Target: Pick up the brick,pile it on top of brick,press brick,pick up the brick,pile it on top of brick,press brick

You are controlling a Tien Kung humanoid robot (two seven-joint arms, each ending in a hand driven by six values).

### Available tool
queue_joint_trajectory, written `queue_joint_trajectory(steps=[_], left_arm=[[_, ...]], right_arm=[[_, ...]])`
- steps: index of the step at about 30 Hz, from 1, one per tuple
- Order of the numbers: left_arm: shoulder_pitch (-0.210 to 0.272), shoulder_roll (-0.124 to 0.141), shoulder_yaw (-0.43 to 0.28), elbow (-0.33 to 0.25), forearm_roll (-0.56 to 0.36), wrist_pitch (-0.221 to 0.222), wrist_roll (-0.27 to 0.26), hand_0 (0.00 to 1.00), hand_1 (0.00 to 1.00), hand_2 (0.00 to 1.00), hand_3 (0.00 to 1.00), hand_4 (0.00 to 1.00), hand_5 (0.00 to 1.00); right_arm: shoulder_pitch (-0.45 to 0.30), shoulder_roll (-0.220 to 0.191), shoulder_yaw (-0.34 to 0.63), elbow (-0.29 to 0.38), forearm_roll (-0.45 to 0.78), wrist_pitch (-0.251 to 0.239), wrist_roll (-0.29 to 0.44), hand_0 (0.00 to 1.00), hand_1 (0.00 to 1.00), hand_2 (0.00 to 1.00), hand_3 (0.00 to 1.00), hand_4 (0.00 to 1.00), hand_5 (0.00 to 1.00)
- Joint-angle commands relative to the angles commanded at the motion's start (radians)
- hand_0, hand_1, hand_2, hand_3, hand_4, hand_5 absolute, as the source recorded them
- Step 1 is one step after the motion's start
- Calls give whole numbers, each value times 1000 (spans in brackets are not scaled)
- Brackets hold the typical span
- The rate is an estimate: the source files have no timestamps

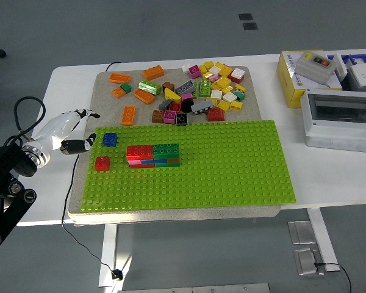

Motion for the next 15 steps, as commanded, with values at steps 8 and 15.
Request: queue_joint_trajectory(steps=[8,15], left_arm=[[-117,-12,124,83,-17,-34,18,985,945,964,821,564,142],[-171,-23,174,134,-34,-62,30,993,987,998,863,628,177]], right_arm=[[8,-3,-11,0,12,0,2,700,639,592,756,602,998],[13,-4,-17,0,18,1,3,701,638,592,755,602,998]])
